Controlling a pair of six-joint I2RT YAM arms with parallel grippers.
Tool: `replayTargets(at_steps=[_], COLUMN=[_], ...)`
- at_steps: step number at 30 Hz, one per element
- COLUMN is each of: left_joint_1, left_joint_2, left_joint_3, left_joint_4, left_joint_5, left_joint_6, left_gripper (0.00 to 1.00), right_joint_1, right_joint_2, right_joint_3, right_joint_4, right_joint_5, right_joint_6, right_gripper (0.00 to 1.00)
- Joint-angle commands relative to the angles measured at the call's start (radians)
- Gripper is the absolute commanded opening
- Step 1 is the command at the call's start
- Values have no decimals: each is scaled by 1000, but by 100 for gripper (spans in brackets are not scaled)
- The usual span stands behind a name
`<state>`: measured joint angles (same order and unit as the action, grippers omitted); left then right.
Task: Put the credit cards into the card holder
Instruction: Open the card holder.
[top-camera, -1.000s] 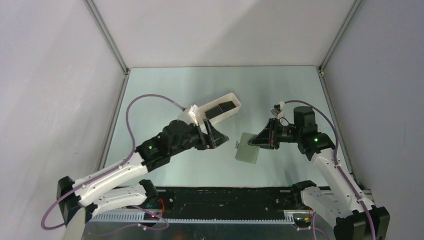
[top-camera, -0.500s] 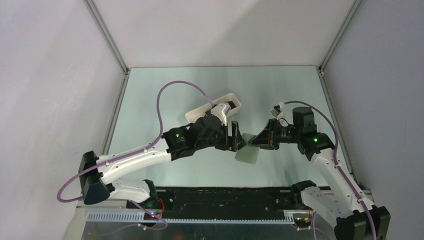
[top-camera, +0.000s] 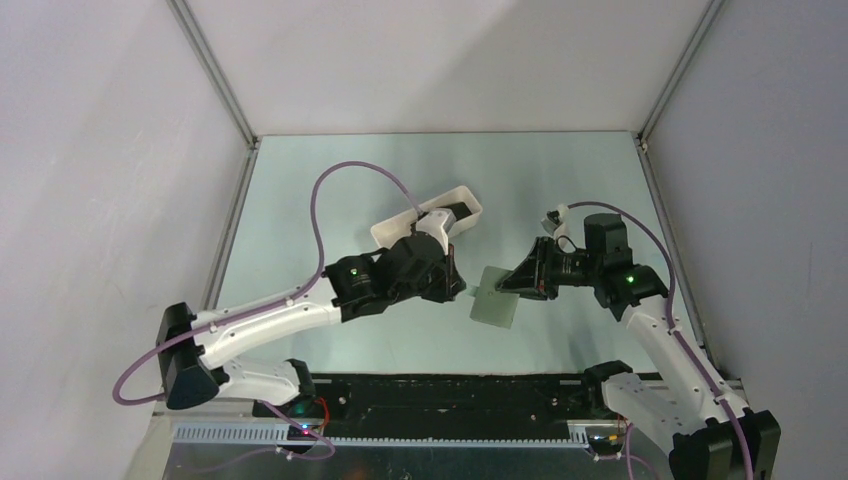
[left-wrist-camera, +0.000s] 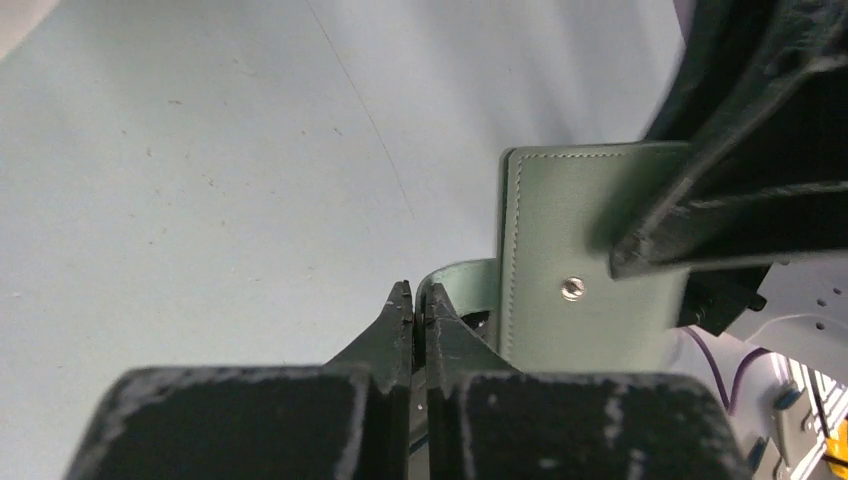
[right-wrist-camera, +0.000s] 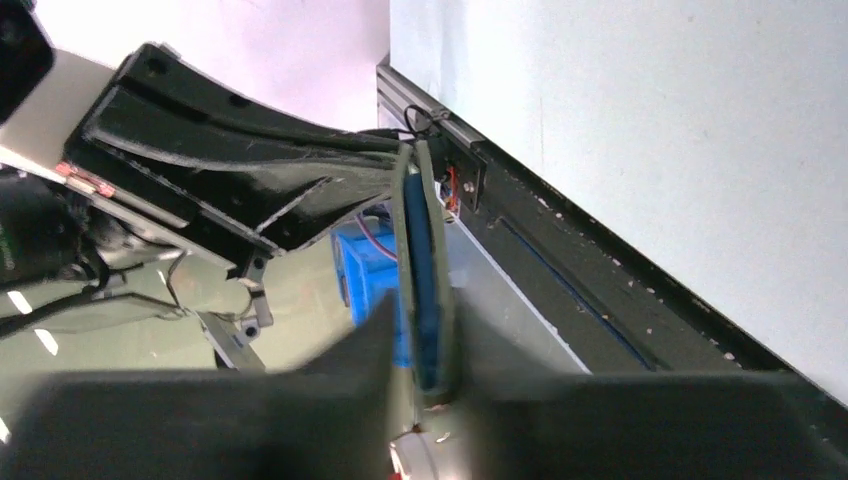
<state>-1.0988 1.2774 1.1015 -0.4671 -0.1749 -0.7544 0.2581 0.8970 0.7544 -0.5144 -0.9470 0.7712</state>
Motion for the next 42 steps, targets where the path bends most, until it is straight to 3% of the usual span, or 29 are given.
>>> replayTargets(at_steps=[1, 2, 4, 6, 10, 15, 21, 27, 33, 42], left_joint_1=[5, 5, 2, -5, -11, -10, -10, -9, -4, -4], left_joint_2=[-92, -103, -130, -143, -136, -100, -125, -170, -193, -166], left_joint_3=[3, 0, 6, 33, 106, 175, 218, 258, 256, 260], left_joint_4=[-18, -28, -87, -152, -236, -274, -271, -247, -167, -89], left_joint_5=[-117, -141, -212, -280, -301, -220, -142, -36, 218, 568], left_joint_6=[5, 2, 3, 15, 56, 76, 63, 121, 191, 227], left_gripper=[0, 0, 0, 0, 0, 0, 0, 0, 0, 0], right_joint_1=[-13, -31, -49, -79, -89, -66, -21, -57, -70, 18], right_joint_2=[4, -1, -11, -29, -19, 17, 60, 88, 63, -38], right_joint_3=[42, 42, 41, 42, 42, 43, 42, 42, 42, 42], right_joint_4=[-38, -62, -80, -82, -48, 17, 66, 73, 163, 315], right_joint_5=[44, 61, 102, 115, 78, 27, 11, -29, -143, -209], right_joint_6=[-63, -81, -97, -105, -104, -105, -169, -206, -198, -218], right_gripper=[47, 69, 93, 99, 99, 99, 99, 99, 99, 99])
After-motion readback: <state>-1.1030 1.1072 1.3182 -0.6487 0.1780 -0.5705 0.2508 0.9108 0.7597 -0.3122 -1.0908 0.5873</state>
